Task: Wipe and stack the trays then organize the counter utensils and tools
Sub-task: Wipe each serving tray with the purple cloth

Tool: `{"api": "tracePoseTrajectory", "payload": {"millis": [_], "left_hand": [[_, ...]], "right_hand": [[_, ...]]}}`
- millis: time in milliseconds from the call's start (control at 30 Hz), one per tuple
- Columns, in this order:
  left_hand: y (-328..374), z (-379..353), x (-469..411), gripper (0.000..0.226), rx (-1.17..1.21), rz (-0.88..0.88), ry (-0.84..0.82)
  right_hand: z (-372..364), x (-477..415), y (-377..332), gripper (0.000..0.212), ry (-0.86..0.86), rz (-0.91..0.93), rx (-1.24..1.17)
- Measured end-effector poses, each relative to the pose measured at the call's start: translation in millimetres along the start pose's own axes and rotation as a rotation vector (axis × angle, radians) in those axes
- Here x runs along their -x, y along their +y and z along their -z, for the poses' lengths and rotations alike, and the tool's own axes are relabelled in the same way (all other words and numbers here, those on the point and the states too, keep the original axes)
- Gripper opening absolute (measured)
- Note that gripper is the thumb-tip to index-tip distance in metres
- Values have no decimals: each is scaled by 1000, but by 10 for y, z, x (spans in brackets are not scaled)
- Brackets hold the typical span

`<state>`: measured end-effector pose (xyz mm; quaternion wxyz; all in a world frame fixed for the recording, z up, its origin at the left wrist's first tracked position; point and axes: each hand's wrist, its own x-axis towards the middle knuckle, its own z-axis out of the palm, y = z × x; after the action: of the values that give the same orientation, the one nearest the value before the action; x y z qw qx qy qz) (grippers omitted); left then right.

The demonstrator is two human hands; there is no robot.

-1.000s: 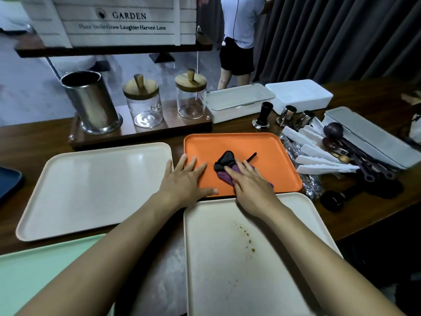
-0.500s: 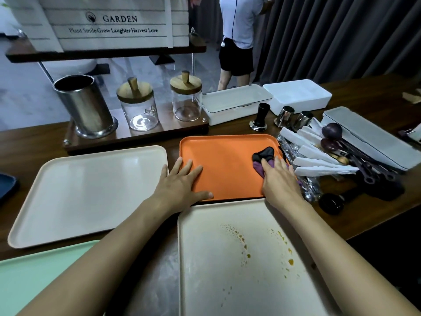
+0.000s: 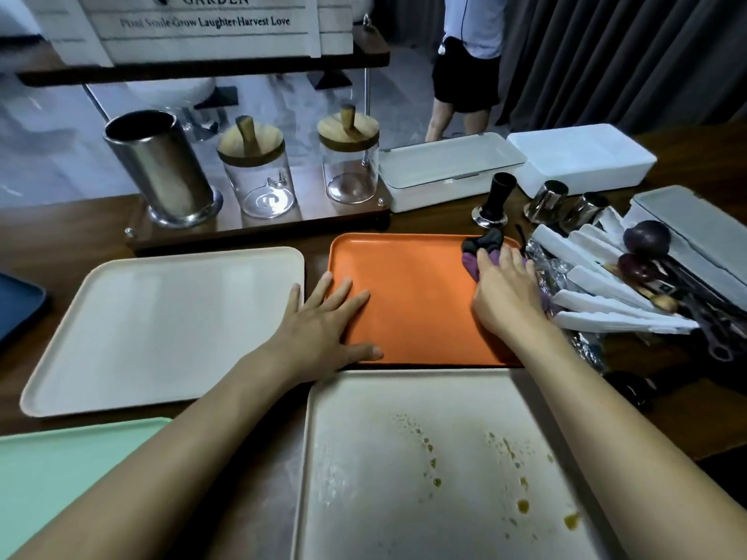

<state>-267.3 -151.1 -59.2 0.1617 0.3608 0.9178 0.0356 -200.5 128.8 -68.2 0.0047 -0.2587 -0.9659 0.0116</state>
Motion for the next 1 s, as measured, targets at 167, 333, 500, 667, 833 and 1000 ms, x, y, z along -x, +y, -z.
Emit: {"api": "tracePoseTrajectory", "payload": {"millis": [167, 333, 500, 667, 833, 1000], "left_hand": [[-23, 4, 3, 117, 8, -10, 7], [-7, 25, 22, 116, 14, -13, 10], [-16, 8, 100, 120, -43, -25, 124], [-141, 25, 251, 124, -28, 16, 166], [-319, 103, 331, 122, -9, 16, 67], [-366, 171, 307, 129, -11, -9, -3]], "right_hand": [[26, -116, 0, 67, -1, 24, -22], [39, -118, -12, 69, -1, 26, -40], [57, -99, -22, 69, -5, 17, -60], [61, -88, -25, 70, -10, 20, -56], [40, -83, -24, 70, -1, 17, -52], [16, -55, -93, 68, 45, 1, -20]]}}
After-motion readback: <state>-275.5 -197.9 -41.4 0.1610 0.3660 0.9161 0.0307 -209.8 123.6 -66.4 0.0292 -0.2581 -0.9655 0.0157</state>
